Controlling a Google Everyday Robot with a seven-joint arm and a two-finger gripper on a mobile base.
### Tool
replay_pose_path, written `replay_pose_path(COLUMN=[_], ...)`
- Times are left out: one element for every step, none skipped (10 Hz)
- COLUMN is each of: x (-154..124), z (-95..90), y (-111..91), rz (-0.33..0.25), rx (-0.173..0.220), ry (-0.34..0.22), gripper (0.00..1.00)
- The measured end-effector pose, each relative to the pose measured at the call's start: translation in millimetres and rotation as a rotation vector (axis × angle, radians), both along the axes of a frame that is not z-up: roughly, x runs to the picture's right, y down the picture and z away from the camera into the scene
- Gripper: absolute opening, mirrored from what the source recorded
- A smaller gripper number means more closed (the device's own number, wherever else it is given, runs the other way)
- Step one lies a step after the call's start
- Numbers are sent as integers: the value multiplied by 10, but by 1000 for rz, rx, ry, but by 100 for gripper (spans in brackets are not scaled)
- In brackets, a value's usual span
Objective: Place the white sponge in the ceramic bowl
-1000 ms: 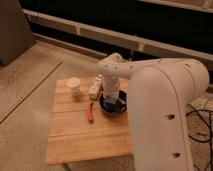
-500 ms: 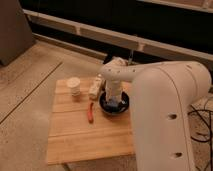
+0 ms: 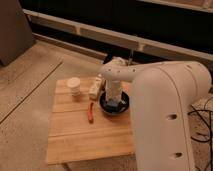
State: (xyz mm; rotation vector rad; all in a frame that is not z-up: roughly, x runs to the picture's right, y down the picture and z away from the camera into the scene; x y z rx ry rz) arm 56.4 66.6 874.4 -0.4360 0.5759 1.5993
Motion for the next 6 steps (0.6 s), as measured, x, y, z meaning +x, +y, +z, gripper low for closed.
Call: replay_pose_path(x=[3,2,3,4,4,5], z=[0,-1,0,0,-1,-1], y=[2,3,4,3,3,4], rz=[0,0,0,0,0,0], rx=[-1,-1,-1,-1,-1,-1], ry=[1,1,1,1,1,1], gripper=[55,63,72,79,80,80])
